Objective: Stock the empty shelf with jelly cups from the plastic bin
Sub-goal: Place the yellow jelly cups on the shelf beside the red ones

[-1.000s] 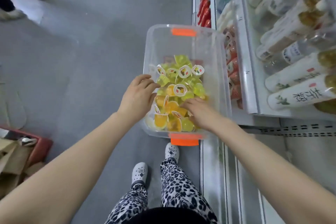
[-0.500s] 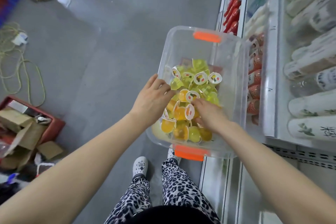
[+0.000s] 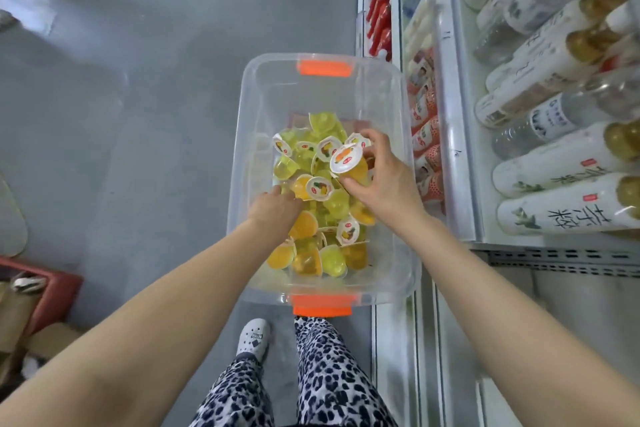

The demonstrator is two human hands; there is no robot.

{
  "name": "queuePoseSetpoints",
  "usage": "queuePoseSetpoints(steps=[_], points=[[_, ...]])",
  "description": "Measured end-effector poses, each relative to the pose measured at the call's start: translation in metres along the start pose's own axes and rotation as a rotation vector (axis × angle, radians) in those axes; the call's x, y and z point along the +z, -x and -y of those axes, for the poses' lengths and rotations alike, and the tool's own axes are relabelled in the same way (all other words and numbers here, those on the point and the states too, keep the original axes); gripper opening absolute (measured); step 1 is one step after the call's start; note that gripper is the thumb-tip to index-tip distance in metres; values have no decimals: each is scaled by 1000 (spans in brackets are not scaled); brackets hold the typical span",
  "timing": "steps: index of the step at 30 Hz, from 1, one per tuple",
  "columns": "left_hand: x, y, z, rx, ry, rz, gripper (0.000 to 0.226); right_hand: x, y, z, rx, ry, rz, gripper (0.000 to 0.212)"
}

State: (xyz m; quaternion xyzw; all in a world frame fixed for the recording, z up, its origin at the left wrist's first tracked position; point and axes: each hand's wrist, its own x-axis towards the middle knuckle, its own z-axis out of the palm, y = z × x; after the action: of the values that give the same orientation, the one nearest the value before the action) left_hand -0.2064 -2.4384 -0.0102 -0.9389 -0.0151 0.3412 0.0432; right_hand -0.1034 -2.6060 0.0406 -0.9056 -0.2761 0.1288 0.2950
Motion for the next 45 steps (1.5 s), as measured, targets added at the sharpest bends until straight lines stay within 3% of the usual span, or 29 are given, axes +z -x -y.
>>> queuePoseSetpoints(steps=[8,13,16,23,30,45], points=[[-1,2,-3,7,-108,-55,63,-2,19,9,27,35,-49,59],[-11,24,3,-1,245,-283,51,-11,54,30,92,-8,-166,57],[-19,47,4,71,533,-401,55,-15,84,44,113,-11,-254,59],[-27,115,-10,258,791,-560,54,-36,172,79,200,12,-429,54],[-42,178,-60,534,878,-502,49,-66,287,108,310,89,-616,47],[-80,309,-222,1058,681,-478,51,-133,518,133,569,280,-1033,42]])
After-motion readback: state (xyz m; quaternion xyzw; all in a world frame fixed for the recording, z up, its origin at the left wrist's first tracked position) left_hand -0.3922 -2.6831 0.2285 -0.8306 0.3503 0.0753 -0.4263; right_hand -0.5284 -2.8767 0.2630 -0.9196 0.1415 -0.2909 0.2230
